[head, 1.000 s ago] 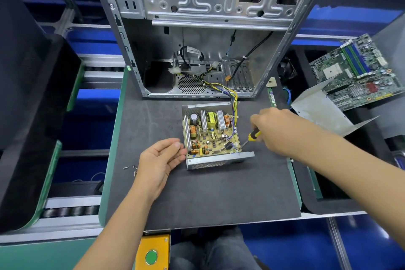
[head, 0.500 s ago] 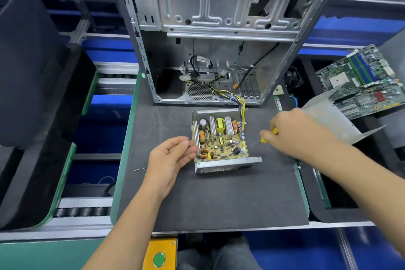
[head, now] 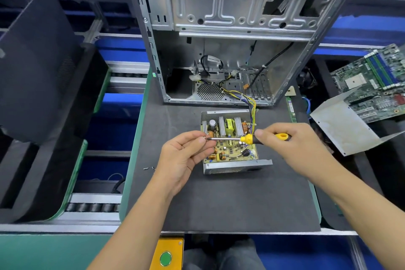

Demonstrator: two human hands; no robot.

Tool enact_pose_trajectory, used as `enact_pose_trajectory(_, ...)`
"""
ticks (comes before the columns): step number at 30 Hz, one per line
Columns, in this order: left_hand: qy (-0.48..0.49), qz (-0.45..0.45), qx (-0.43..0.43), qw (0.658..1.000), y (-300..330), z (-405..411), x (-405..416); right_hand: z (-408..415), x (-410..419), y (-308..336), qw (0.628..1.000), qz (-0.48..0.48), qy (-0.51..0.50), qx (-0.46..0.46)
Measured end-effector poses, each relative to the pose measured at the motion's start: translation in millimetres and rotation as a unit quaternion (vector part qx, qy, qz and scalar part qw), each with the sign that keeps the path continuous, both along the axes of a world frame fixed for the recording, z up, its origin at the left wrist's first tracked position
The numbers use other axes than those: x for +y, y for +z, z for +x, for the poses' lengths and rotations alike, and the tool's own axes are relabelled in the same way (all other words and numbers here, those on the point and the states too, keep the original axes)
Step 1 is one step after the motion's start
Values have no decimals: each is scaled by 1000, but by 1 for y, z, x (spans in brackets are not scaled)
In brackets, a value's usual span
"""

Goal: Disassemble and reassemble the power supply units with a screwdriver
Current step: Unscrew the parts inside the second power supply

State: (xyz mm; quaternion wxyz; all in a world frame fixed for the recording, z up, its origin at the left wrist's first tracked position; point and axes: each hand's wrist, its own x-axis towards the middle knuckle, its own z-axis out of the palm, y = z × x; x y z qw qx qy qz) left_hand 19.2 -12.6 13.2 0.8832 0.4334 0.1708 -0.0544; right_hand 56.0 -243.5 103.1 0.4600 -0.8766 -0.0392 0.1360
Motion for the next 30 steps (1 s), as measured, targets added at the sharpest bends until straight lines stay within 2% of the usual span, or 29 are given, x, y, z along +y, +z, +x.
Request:
enact_pose_trajectory(11,-1,-2,1,1000,-3,1,1,1,-3,-9,999,24,6,33)
enact_pose_trajectory(18,-30,35,-16,999,-7,-2,4,4,-3,-13,996,5,28,90)
enact_pose_trajectory(22,-28,58,-13,998,-12,-5,7,7,-3,-16,988,3,36,152)
enact_pose_trajectory(24,-20,61,-10,998,-14,-5,11,10,-1,-20,980,53,21,190)
enact_pose_trajectory(26,-16,72,-9,997,-16,-5,14,10,4,-24,962,162,-30,218)
enact_pose_trajectory(30,-11,76,-8,997,-20,-7,18,12,18,-28,941,273,-115,161)
